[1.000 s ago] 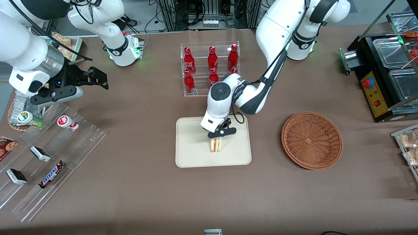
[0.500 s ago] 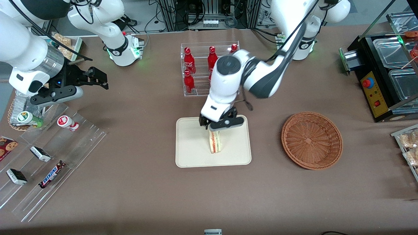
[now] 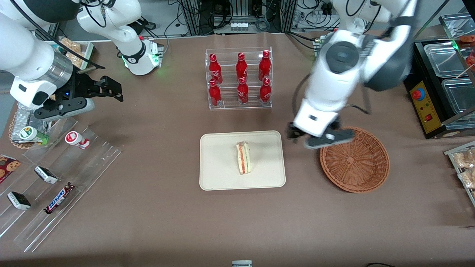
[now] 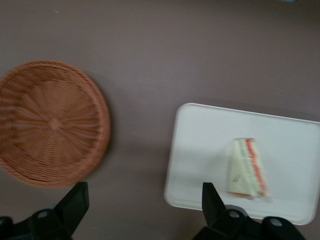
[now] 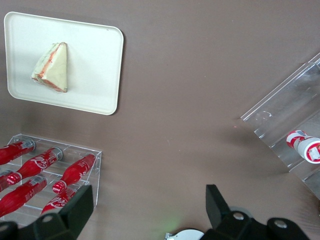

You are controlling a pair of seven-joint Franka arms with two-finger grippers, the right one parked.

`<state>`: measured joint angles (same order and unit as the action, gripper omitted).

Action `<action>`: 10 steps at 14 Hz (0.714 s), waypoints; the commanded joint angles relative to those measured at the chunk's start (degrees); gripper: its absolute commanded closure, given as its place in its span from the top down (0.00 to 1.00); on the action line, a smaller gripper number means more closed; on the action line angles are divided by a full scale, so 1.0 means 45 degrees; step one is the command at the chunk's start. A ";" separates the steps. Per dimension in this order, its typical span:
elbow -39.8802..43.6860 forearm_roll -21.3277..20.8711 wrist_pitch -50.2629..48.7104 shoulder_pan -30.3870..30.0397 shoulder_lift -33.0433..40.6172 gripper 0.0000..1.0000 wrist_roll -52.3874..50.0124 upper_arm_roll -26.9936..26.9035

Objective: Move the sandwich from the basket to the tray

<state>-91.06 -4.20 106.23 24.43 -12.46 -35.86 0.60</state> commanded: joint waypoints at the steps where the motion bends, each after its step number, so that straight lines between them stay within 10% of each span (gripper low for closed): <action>1: -0.0506 0.0404 -0.0968 -0.1555 0.1028 1.00 0.2238 0.0159; 10: -0.0390 0.0444 -0.4210 -0.4684 0.3469 1.00 0.8099 0.0120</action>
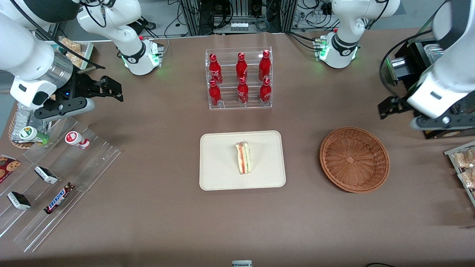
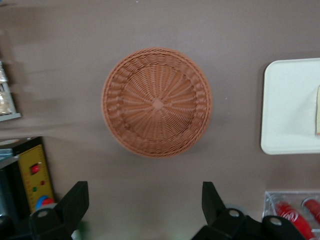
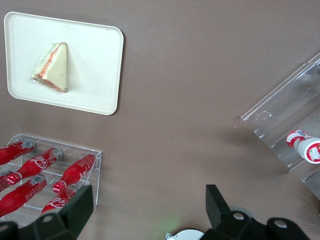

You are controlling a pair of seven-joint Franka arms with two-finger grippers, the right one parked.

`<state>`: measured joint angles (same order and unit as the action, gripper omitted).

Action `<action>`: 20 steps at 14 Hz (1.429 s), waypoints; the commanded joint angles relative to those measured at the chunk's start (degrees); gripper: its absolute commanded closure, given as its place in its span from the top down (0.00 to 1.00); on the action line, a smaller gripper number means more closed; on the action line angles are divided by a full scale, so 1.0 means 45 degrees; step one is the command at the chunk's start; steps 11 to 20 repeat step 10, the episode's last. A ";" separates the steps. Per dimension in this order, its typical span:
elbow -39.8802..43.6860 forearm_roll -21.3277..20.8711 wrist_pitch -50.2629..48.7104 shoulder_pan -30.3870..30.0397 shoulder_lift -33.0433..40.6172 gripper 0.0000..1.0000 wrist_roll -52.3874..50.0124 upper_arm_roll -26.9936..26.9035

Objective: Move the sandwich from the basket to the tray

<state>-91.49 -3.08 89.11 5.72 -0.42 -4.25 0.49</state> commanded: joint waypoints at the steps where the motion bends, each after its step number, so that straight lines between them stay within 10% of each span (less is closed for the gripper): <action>1: -0.0217 0.0255 -0.0523 -0.0549 0.0874 1.00 0.1468 0.0126; 20: -0.0255 0.1193 -0.0270 -0.0764 0.0914 1.00 0.1862 -0.0167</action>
